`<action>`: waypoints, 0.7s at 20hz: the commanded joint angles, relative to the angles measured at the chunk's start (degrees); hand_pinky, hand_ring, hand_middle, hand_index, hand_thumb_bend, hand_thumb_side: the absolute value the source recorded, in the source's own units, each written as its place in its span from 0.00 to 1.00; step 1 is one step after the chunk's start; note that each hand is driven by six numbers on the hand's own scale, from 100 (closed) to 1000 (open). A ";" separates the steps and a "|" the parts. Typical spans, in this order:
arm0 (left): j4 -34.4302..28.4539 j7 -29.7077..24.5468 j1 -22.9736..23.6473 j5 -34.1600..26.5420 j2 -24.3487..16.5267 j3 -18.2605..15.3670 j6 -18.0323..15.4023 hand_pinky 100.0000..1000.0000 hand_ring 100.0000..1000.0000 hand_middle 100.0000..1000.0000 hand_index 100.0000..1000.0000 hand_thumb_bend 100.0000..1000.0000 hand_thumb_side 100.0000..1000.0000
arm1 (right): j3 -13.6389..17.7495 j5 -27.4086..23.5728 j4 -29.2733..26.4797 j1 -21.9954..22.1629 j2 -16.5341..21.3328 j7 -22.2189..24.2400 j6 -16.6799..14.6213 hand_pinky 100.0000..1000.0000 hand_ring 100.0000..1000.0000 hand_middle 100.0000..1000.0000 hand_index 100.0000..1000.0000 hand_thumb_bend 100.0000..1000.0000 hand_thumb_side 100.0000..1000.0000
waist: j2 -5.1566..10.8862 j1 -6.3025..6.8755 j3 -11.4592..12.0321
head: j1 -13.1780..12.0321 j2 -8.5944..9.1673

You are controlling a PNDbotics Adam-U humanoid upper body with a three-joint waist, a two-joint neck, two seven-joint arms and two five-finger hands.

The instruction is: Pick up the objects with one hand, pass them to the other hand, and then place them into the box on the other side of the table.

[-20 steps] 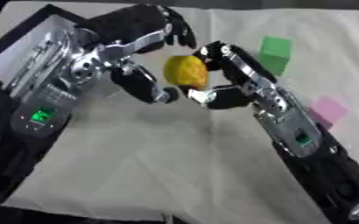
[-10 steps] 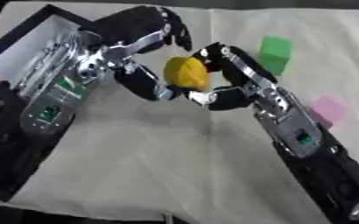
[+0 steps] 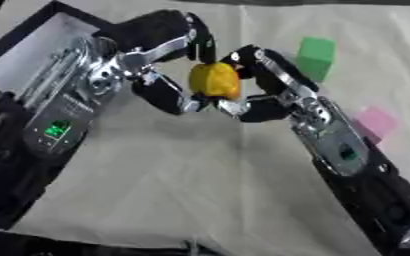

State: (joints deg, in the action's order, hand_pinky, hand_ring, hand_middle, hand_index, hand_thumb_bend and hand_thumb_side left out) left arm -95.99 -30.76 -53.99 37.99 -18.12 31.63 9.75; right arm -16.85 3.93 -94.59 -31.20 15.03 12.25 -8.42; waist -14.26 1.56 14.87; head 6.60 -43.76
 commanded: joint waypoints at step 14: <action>-1.43 1.49 -1.23 -1.52 -0.10 -0.49 1.24 0.68 0.50 0.41 0.45 0.16 0.00 | -0.10 1.00 -0.65 -0.50 0.38 1.33 0.55 0.33 0.70 0.27 0.44 0.26 0.00 | 0.79 0.06 -0.01 | -0.31 0.35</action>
State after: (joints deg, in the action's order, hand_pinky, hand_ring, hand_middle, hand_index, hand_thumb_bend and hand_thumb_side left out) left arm -95.97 -30.07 -53.94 36.49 -18.13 31.67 10.73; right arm -16.56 4.14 -94.61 -31.23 15.03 13.02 -7.91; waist -14.38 1.54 14.88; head 6.53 -43.75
